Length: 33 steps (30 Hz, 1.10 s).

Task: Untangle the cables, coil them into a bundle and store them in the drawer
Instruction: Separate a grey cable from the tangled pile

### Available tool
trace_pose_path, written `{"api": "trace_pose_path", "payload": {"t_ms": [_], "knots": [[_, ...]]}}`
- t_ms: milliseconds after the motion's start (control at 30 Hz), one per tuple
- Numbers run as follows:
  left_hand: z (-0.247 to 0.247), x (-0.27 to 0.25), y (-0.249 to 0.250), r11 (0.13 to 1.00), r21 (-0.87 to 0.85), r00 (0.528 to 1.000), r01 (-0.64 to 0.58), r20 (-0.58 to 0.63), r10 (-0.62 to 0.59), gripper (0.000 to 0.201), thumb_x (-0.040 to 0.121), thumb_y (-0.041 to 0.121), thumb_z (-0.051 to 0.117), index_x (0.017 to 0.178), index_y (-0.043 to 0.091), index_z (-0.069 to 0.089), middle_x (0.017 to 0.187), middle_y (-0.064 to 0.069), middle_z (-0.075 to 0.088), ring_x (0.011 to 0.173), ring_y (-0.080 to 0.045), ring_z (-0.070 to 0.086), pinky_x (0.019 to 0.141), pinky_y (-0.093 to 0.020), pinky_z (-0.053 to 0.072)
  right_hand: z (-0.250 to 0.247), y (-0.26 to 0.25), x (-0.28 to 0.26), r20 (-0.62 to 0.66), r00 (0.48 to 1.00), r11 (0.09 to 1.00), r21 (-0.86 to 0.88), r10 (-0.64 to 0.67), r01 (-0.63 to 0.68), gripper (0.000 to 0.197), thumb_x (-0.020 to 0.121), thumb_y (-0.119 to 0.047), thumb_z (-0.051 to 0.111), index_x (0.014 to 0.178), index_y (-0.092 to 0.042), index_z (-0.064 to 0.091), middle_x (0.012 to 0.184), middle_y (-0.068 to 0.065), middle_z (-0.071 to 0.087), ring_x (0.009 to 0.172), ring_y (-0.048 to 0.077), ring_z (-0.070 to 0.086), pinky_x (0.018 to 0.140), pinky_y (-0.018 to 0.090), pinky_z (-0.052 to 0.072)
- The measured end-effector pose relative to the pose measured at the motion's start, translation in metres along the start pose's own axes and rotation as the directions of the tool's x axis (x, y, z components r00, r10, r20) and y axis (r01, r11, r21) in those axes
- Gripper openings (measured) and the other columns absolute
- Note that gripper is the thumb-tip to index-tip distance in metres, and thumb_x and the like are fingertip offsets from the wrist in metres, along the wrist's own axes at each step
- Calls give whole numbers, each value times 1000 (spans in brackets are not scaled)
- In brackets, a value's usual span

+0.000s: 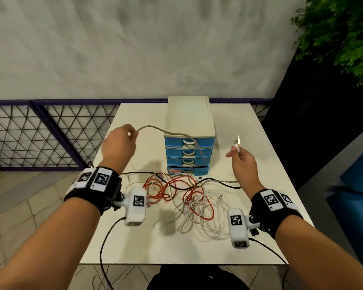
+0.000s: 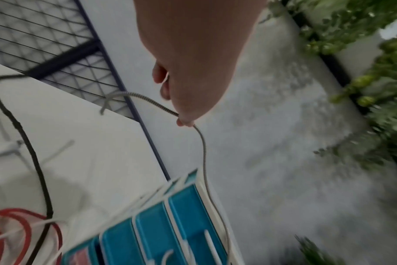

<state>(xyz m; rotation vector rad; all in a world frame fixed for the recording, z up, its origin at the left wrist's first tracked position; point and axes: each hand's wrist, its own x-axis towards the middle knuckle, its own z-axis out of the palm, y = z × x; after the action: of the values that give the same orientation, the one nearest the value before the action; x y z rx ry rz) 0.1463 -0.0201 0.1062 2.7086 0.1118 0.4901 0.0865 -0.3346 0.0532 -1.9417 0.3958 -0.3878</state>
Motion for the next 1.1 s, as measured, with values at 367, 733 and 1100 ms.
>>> {"api": "trace_pose_path", "payload": {"t_ms": [367, 733, 1100], "knots": [[30, 6, -48, 996, 86, 922, 32, 381, -63, 48, 92, 13, 48, 138, 4, 40, 134, -23, 52, 123, -38, 48, 100, -41, 39, 16, -27, -5, 149, 989, 982, 186, -9, -19, 34, 99, -36, 45, 72, -25, 64, 55, -12, 35, 51, 7, 32, 52, 25, 27], [93, -62, -82, 982, 174, 755, 75, 634, -170, 33, 87, 3, 47, 116, 14, 59, 123, -10, 57, 113, -28, 55, 93, -35, 47, 20, -40, -21, 385, 920, 977, 158, 70, -140, 33, 102, -36, 38, 80, -17, 53, 58, -3, 31, 43, 8, 24, 39, 21, 21], [106, -101, -82, 957, 283, 721, -62, 676, -153, 27, 91, 13, 45, 112, 12, 61, 117, -11, 58, 110, -27, 57, 91, -33, 49, 21, -40, -29, 462, 886, 990, 105, 32, -91, 33, 103, -32, 39, 80, -17, 58, 57, -4, 30, 45, 8, 23, 41, 23, 21]]}}
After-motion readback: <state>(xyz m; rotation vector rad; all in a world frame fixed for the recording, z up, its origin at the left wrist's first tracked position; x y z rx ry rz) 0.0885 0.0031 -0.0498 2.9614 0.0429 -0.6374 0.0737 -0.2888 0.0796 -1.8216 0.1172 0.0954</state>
